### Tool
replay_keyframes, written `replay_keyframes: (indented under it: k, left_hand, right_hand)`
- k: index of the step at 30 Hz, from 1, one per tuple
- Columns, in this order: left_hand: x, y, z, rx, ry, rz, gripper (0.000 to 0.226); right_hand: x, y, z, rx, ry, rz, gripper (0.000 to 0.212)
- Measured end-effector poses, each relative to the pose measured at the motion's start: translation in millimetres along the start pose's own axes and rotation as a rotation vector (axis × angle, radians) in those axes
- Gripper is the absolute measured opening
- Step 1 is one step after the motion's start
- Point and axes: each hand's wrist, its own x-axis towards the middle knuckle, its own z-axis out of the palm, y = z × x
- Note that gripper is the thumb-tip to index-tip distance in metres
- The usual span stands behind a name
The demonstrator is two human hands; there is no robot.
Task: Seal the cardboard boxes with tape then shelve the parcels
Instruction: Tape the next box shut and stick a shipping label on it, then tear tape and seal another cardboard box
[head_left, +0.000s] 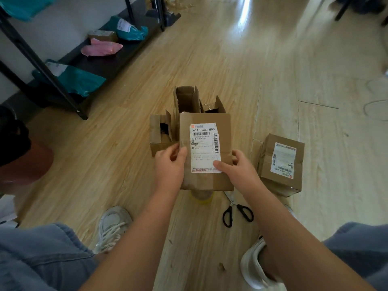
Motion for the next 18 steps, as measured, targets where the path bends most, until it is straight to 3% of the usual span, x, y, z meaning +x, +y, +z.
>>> replay_keyframes:
  k: [5, 8, 13, 16, 18]
  left_hand:
    - [2.9, 12.2, 31.8, -0.08, -0.152, -0.038, 0.025]
    - [3.4, 17.9, 56.3, -0.013, -0.258, 0.023, 0.019]
    - [-5.8, 34.5, 114.9, 0.077, -0.53, 0.038, 0.036]
    - [-8.8, 49.2, 150.3, 0.094, -0.644, 0.026, 0.016]
    - [-12.6, 55.9, 168.2, 0.066, -0.716, -0.057, 0.018]
  right_hand:
    - [9.8, 7.5, -32.0, 0.021, 0.117, 0.039, 0.028]
    - [23.3, 14.5, -61.3, 0.055, 0.282, 0.052, 0.038]
    - [50.4, 24.5, -114.4, 0.14, 0.525, 0.119, 0.047]
    - [66.7, 35.1, -139.3, 0.101, 0.636, 0.151, 0.046]
    - [74.5, 41.5, -150.7, 0.029, 0.704, 0.196, 0.047]
